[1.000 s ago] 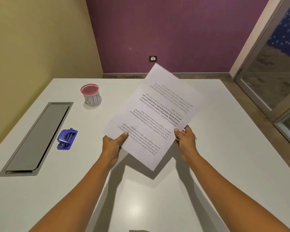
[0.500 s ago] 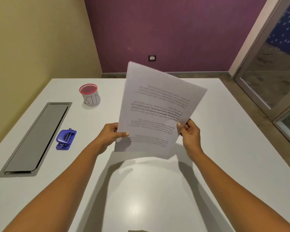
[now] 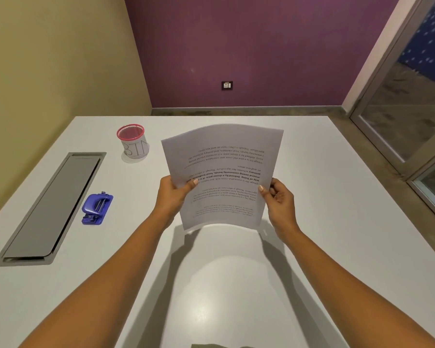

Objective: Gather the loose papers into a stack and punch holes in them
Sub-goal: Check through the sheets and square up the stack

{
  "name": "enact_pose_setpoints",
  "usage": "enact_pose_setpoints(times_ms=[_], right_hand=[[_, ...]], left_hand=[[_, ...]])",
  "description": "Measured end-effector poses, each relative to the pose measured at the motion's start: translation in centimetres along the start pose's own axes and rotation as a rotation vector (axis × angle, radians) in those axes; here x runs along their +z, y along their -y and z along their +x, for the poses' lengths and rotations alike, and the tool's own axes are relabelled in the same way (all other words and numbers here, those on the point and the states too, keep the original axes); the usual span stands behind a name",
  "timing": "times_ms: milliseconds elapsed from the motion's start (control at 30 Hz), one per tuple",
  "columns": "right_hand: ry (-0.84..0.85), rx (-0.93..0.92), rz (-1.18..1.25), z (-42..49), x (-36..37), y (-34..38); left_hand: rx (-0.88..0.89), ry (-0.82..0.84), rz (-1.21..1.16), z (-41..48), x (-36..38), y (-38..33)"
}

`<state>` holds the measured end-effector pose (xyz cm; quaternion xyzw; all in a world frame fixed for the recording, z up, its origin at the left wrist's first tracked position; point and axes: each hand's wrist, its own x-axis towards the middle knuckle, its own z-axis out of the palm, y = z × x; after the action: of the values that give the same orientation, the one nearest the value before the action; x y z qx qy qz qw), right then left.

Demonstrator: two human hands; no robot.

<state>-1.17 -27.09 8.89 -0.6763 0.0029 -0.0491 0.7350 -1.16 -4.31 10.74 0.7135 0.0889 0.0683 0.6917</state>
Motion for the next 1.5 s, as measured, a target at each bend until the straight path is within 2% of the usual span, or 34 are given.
enact_pose_setpoints(times_ms=[233,467,700,1000,1367,1500], right_hand=[[-0.012,0.049,0.011,-0.4,-0.2,-1.2],[-0.035,0.022,0.011,0.4,0.0,-0.7],[-0.035,0.078,-0.021,-0.2,-0.3,-1.6],[-0.045,0.058,-0.066,0.5,0.0,-0.8],[0.01,0.084,-0.148,0.0,-0.8,-2.3],[-0.093,0.164,-0.19,-0.3,-1.8,-3.5]], left_hand=[[-0.017,0.034,0.0,-0.9,0.4,1.1],[0.03,0.042,-0.006,-0.2,0.2,-0.2],[-0.022,0.09,-0.016,-1.0,-0.1,1.3],[0.036,0.055,-0.027,-0.4,-0.1,0.1],[-0.029,0.04,-0.036,-1.1,-0.4,1.8],[-0.028,-0.037,-0.123,-0.7,-0.8,1.6]])
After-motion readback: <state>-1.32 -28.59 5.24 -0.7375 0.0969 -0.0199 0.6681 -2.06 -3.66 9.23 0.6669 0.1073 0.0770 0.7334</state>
